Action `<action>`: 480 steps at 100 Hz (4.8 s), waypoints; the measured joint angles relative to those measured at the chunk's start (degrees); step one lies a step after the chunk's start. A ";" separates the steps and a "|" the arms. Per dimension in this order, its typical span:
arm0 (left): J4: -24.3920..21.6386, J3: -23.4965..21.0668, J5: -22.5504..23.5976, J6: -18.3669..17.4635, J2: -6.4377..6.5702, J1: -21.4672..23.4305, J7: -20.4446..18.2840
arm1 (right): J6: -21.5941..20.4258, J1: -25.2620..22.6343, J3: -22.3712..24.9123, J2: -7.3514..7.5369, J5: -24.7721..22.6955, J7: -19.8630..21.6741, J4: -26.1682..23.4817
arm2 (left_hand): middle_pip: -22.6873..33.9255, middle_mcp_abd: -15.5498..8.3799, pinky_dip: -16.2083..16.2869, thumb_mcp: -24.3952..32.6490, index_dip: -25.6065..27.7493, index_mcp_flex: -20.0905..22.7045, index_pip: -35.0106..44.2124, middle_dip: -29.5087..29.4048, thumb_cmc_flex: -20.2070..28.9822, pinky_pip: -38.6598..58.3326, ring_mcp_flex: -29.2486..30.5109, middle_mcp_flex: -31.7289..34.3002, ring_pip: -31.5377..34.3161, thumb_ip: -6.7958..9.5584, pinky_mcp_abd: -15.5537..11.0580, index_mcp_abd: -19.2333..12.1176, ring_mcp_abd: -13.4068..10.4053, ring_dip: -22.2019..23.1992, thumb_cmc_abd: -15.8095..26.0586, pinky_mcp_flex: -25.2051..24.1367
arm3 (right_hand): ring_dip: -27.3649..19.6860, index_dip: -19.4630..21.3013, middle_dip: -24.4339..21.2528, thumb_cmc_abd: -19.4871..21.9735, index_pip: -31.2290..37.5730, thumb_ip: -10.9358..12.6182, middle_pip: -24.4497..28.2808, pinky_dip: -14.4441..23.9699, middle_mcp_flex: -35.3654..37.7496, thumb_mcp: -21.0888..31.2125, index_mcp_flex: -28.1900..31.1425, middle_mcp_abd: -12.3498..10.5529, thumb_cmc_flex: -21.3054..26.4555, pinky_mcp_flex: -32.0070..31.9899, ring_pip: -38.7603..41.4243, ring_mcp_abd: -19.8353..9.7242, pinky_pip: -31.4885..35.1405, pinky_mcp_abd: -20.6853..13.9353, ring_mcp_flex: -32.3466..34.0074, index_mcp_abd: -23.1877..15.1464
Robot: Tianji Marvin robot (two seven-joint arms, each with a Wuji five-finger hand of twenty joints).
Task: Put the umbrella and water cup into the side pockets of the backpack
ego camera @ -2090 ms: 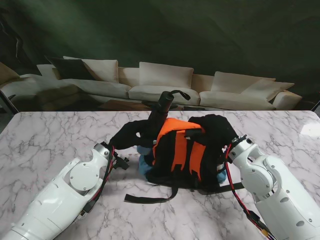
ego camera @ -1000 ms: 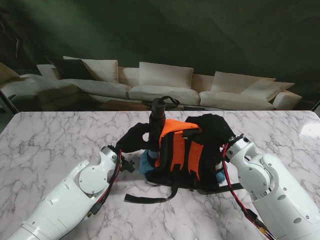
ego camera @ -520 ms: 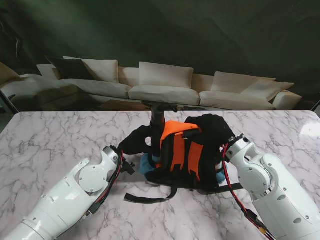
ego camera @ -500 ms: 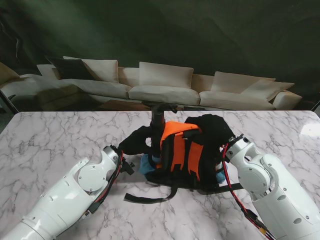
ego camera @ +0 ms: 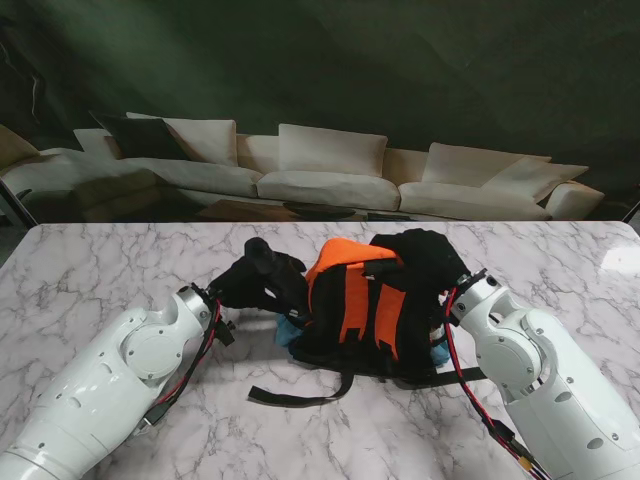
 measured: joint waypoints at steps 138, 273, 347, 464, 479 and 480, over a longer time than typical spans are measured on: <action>-0.90 6.24 0.02 8.41 2.89 -7.07 -13.39 | -2.44 1.26 -2.74 -0.05 0.17 0.21 -0.77 | -5.09 4.12 -0.12 -2.90 14.46 -4.61 -8.69 -1.91 1.77 -2.93 -0.08 -1.02 -3.31 -1.58 2.20 -0.69 2.46 -4.46 6.12 0.01 | -0.02 -0.19 0.00 -0.02 -0.03 0.00 -0.12 0.00 0.00 0.00 0.00 0.85 0.58 0.00 -0.35 0.00 0.00 0.01 0.00 0.76; -3.79 -0.67 4.80 9.27 3.56 0.04 -9.32 | -3.50 2.00 -3.24 -0.13 0.42 1.03 -2.09 | -7.79 3.89 -0.75 -2.85 14.84 -3.70 -16.39 -5.55 0.37 -5.84 0.73 0.79 -4.56 -1.60 3.66 5.37 3.98 -6.56 11.47 0.23 | -0.65 -0.21 -0.05 -0.03 -0.16 0.00 -1.18 0.00 0.00 -0.55 0.00 0.79 0.58 -0.41 -1.29 0.00 0.00 0.01 0.00 0.34; 6.87 8.33 3.14 8.65 0.95 -6.94 -0.38 | -3.79 2.19 -3.44 0.00 0.71 1.67 -1.91 | -5.11 1.58 -0.75 -2.95 3.53 -0.65 -13.90 -4.73 -0.44 -5.84 1.37 0.67 -4.11 -1.60 3.68 2.86 3.16 -6.36 9.18 0.06 | -0.32 -0.21 0.00 -0.03 -0.17 0.00 -1.18 0.00 0.00 -0.55 0.00 0.79 0.58 -0.42 -1.24 0.00 0.00 0.01 0.00 0.30; -2.26 -3.12 0.89 8.55 3.03 -0.87 -7.64 | -3.96 2.42 -3.70 0.00 1.19 2.13 -2.07 | -12.07 5.42 -2.23 0.33 5.32 -7.20 -23.55 -10.42 -5.50 -10.96 3.00 -4.17 -6.33 -0.77 6.30 6.28 5.40 -8.71 16.97 0.79 | -0.20 -0.22 0.00 -0.03 -0.48 0.00 -1.36 0.00 0.00 -0.56 0.00 0.79 0.58 -0.43 -1.69 0.00 0.00 0.01 0.00 0.30; 0.42 -0.88 0.95 8.71 2.75 -2.82 -7.04 | -3.95 2.44 -3.71 0.00 1.23 2.19 -2.01 | -10.28 4.65 -2.23 -0.40 11.37 -4.23 -20.21 -9.58 -4.12 -10.96 3.99 -1.30 -6.31 -0.84 6.33 5.58 5.36 -8.51 16.96 1.16 | -0.20 -0.22 -0.01 -0.03 -0.48 0.00 -1.36 0.00 0.00 -0.56 0.00 0.79 0.58 -0.43 -1.69 0.00 0.00 0.01 0.00 0.30; 0.57 -0.79 0.98 8.71 2.74 -2.91 -7.05 | -3.94 2.44 -3.71 0.00 1.23 2.20 -2.01 | -10.28 4.65 -2.23 -0.40 11.37 -4.22 -20.21 -9.58 -4.12 -10.96 4.16 -1.16 -6.30 -0.88 6.33 5.58 5.36 -8.51 16.96 1.16 | -0.20 -0.22 -0.01 -0.03 -0.48 0.00 -1.36 0.00 0.00 -0.56 0.00 0.79 0.58 -0.43 -1.69 0.00 0.00 0.01 0.00 0.30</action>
